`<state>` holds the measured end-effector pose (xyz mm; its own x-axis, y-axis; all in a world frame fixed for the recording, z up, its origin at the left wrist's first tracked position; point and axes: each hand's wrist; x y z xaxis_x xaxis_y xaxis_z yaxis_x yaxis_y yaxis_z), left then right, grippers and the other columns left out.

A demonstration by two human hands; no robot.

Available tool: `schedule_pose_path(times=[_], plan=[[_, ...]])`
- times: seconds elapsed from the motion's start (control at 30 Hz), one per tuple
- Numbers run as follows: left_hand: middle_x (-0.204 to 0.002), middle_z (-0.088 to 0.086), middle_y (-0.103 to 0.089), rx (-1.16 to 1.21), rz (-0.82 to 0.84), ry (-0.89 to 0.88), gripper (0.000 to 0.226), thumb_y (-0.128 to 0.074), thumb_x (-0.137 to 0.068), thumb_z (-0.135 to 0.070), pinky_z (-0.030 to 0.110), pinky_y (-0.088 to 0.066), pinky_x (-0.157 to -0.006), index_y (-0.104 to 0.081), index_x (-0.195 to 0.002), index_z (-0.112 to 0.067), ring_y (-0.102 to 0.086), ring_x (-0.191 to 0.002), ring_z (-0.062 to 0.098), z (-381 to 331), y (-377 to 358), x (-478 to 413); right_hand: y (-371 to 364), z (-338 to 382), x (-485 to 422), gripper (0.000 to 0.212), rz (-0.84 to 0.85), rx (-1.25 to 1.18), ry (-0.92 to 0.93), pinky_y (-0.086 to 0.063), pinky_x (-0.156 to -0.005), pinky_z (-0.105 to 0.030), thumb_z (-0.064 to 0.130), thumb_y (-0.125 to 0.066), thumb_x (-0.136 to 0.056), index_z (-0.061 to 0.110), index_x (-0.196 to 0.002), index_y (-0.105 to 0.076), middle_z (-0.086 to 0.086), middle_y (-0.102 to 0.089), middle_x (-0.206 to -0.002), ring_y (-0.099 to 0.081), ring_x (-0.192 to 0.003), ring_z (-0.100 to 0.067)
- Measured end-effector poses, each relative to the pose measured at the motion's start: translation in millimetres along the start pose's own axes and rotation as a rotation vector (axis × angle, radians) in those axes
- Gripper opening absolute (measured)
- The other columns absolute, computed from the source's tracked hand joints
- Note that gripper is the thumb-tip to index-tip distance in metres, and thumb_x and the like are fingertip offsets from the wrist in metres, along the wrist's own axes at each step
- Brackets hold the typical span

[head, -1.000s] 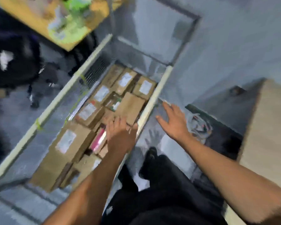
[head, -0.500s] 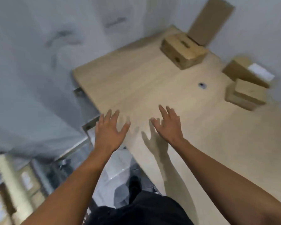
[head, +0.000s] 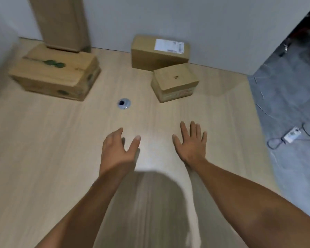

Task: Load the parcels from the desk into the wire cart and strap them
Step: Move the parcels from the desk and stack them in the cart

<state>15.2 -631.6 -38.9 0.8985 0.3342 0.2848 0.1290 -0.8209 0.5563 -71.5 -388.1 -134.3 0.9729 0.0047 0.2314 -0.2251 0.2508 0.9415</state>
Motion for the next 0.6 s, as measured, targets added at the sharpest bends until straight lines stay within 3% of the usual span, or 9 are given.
schedule_pose_path(times=[0.1, 0.2, 0.23, 0.33, 0.47, 0.6], plan=[[-0.159, -0.003, -0.034, 0.102, 0.019, -0.07, 0.081, -0.068, -0.09, -0.062, 0.028, -0.04, -0.108, -0.037, -0.157, -0.028, -0.049, -0.136, 0.009, -26, -35, -83, -26, -7, -14, 0.074, -0.097, 0.067, -0.008, 0.013, -0.126, -0.053, 0.074, -0.007, -0.098, 0.043, -0.164, 0.003, -0.003, 0.005, -0.175, 0.016, -0.16, -0.022], [-0.164, 0.0, -0.027, 0.191, 0.014, -0.151, 0.089, -0.071, -0.088, -0.062, 0.012, -0.038, -0.104, -0.03, -0.16, -0.032, -0.04, -0.138, 0.008, -66, -76, -151, -28, -11, -16, 0.076, -0.107, 0.068, 0.003, 0.009, -0.127, -0.053, 0.078, -0.006, -0.096, 0.044, -0.164, 0.003, -0.003, 0.004, -0.175, 0.015, -0.16, -0.022], [-0.166, 0.001, -0.024, 0.235, 0.004, -0.159, 0.094, -0.071, -0.087, -0.063, 0.012, -0.037, -0.107, -0.025, -0.162, -0.031, -0.036, -0.145, 0.012, -80, -89, -172, -26, -10, -16, 0.076, -0.125, 0.065, 0.007, 0.006, -0.128, -0.054, 0.078, -0.009, -0.097, 0.043, -0.164, -0.001, -0.005, 0.0, -0.175, 0.011, -0.161, -0.023], [-0.17, 0.005, -0.018, 0.332, 0.011, -0.101, 0.114, -0.074, -0.082, -0.066, 0.037, -0.027, -0.125, -0.007, -0.166, -0.027, -0.024, -0.156, 0.024, -111, -123, -219, -24, -7, -13, 0.073, -0.151, 0.027, 0.015, -0.001, -0.128, -0.056, 0.073, -0.026, -0.099, 0.042, -0.164, -0.014, -0.008, -0.012, -0.174, 0.004, -0.162, -0.024], [-0.168, 0.004, -0.029, 0.474, 0.037, 0.016, 0.11, -0.08, -0.086, -0.044, 0.033, -0.03, -0.12, -0.006, -0.166, -0.029, -0.033, -0.152, 0.024, -125, -149, -247, -26, -9, -13, 0.074, -0.176, 0.019, 0.032, -0.003, -0.128, -0.056, 0.07, -0.034, -0.099, 0.036, -0.163, -0.023, -0.009, -0.017, -0.173, -0.001, -0.162, -0.025], [-0.168, 0.001, -0.029, 0.538, 0.136, 0.053, 0.106, -0.082, -0.087, -0.029, 0.037, -0.031, -0.122, -0.01, -0.164, -0.035, -0.032, -0.151, 0.023, -112, -143, -243, -24, -9, -11, 0.077, -0.19, -0.084, 0.03, -0.003, -0.129, -0.054, 0.067, -0.034, -0.098, 0.027, -0.163, -0.02, -0.006, -0.021, -0.172, -0.005, -0.162, -0.023]])
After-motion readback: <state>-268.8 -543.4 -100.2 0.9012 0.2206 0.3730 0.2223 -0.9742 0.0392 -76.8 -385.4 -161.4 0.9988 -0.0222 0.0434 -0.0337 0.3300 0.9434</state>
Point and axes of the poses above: each hand's wrist, its own x-axis away from the middle knuckle, its own y-axis out of the back of the hand, z = x × y
